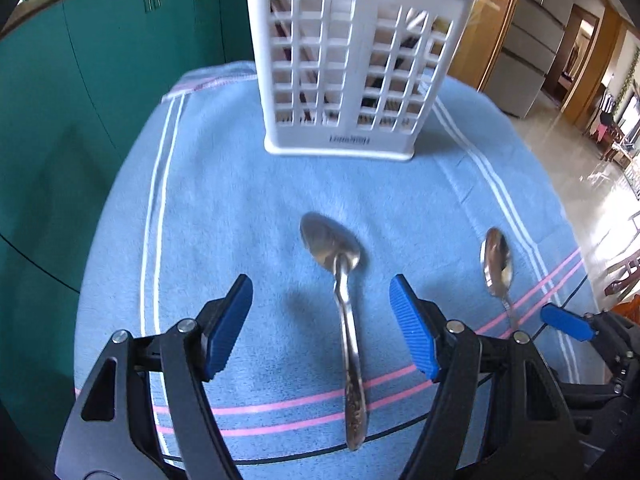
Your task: Organize utensils
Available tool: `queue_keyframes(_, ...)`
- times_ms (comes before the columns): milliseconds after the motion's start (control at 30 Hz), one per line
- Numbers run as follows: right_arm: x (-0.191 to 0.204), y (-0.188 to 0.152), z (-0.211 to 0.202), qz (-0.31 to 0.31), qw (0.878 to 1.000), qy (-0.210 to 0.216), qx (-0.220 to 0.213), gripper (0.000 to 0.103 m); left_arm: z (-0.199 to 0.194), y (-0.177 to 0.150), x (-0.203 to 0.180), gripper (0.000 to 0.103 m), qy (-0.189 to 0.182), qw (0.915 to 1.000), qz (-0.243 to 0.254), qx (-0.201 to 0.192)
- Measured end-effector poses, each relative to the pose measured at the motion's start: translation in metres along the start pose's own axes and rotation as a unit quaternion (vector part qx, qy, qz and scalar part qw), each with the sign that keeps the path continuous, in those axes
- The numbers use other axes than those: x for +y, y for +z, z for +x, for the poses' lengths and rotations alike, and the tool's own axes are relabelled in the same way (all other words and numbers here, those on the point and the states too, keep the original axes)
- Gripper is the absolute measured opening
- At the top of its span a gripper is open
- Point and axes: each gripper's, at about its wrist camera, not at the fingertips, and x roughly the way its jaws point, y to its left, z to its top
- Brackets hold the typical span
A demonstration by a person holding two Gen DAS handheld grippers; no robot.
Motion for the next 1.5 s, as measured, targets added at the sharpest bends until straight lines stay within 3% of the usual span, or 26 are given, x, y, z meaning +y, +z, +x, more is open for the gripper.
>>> queue_keyframes(67, 0.002, -0.001, -0.001, -0.005, 1.0, 0.001, 0.001, 0.063, 0.003, -0.002, 0.002, 0.057, -0.003, 0.9999, -0.001, 0.011)
queue_keyframes(100, 0.003, -0.002, -0.001, -0.007, 1.0, 0.0, 0.001, 0.057, 0.005, -0.003, 0.003, 0.046, -0.003, 0.9999, -0.002, 0.015)
queue_keyframes(200, 0.007, -0.001, -0.003, -0.017, 1.0, -0.007, -0.002, 0.033, 0.007, -0.006, 0.006, 0.027, 0.003, 0.9998, 0.002, 0.019)
queue_keyframes(300, 0.01, 0.0, -0.002, -0.02, 1.0, 0.005, -0.002, 0.017, 0.005, -0.009, 0.013, 0.008, 0.004, 0.9998, -0.006, 0.018)
queue_keyframes(433, 0.015, 0.0, -0.001, -0.022, 1.0, 0.014, -0.002, 0.009, -0.002, -0.018, 0.021, 0.008, 0.002, 0.9999, -0.007, 0.015)
queue_keyframes(967, 0.039, -0.009, -0.003, -0.044, 0.997, 0.061, 0.003, 0.008, -0.029, -0.058, 0.035, 0.007, 0.028, 0.9993, -0.004, 0.026)
queue_keyframes(1100, 0.033, -0.008, -0.004, -0.034, 0.997, 0.071, 0.004, 0.022, -0.03, -0.056, 0.037, 0.008, 0.02, 0.9994, -0.005, 0.028)
queue_keyframes(1233, 0.028, -0.006, -0.006, -0.028, 0.997, 0.068, 0.001, 0.023, -0.032, -0.053, 0.041, 0.018, 0.02, 0.9995, -0.007, 0.024)
queue_keyframes(1300, 0.024, -0.004, -0.008, -0.022, 0.997, 0.068, -0.003, 0.025, -0.036, -0.05, 0.044, 0.029, 0.023, 0.9995, -0.011, 0.017)
queue_keyframes(1500, 0.011, 0.002, -0.015, -0.005, 0.998, 0.064, -0.014, 0.031, -0.038, -0.035, 0.063, 0.032, 0.0, 0.9995, -0.031, 0.008)
